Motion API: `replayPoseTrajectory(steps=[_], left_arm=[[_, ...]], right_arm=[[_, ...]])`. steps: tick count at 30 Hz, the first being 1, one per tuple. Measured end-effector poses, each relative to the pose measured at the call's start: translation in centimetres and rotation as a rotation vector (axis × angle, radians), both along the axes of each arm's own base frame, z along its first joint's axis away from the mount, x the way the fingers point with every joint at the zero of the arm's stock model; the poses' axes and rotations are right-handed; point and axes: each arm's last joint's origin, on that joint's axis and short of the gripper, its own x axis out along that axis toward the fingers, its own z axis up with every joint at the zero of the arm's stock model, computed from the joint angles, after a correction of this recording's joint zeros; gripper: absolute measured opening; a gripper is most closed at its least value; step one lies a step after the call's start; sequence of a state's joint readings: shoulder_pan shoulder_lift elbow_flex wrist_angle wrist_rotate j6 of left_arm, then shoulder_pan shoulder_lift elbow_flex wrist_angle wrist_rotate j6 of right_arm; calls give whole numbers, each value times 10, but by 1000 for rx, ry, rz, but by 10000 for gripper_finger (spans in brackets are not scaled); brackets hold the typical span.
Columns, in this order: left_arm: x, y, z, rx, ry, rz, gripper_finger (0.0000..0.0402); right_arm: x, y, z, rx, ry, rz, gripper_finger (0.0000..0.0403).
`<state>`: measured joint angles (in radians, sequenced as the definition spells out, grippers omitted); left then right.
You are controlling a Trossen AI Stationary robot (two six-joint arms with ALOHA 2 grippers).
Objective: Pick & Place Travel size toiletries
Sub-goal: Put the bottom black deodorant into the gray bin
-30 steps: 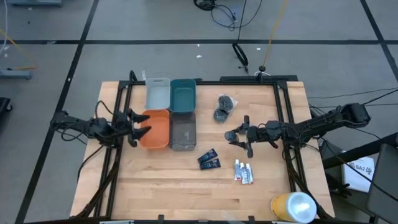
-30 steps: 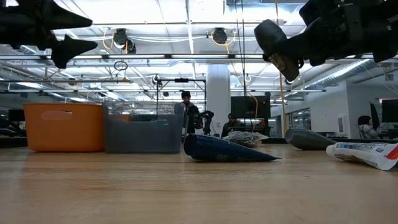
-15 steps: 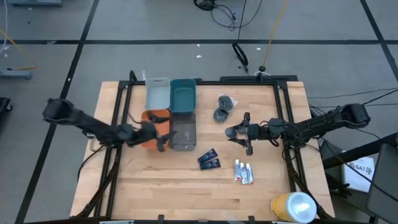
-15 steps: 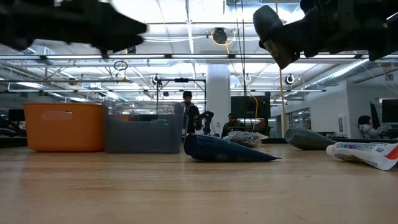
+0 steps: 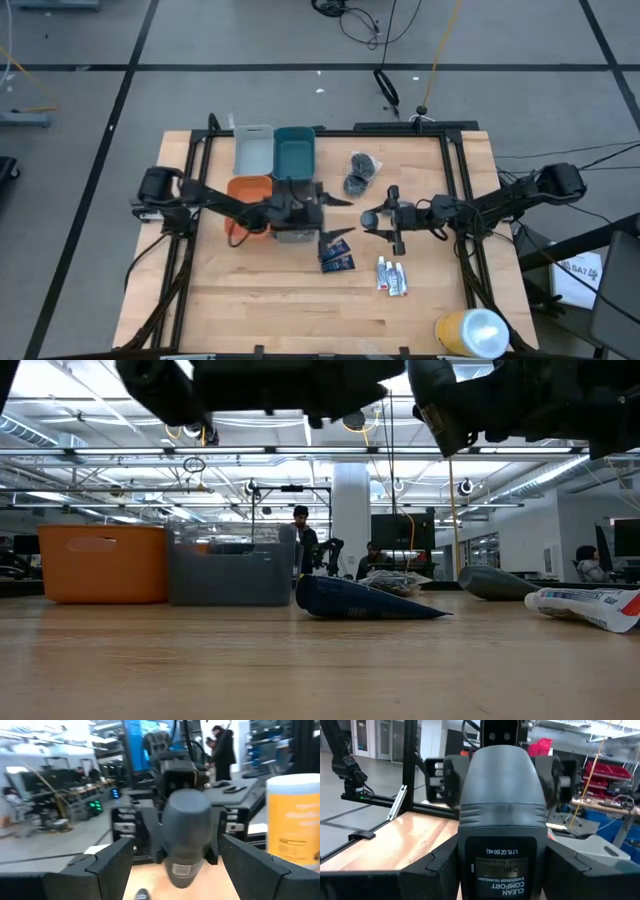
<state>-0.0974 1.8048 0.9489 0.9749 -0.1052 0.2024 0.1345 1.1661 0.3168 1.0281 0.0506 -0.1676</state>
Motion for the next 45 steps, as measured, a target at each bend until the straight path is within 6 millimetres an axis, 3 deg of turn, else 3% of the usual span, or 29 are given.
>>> replayPoseTrajectory(steps=[6, 16, 29, 32, 36, 45], left_arm=[[24, -1, 2, -77, -17, -151, 294], [66, -6, 3, -77, 78, -147, 294], [64, -7, 3, -8, 86, -150, 291], [64, -7, 3, 14, 85, -149, 263], [64, -6, 2, 33, 89, -128, 186], [56, -1, 16, 73, 156, -124, 186]], right_arm=[[0, 1, -1, -7, 12, -1, 202], [0, 1, -3, -21, 27, 2, 201], [0, 1, -3, -31, 24, -2, 201], [0, 1, -3, -31, 23, 0, 201], [0, 1, -3, -28, 22, -4, 202], [1, -1, -8, -3, 89, -47, 248]])
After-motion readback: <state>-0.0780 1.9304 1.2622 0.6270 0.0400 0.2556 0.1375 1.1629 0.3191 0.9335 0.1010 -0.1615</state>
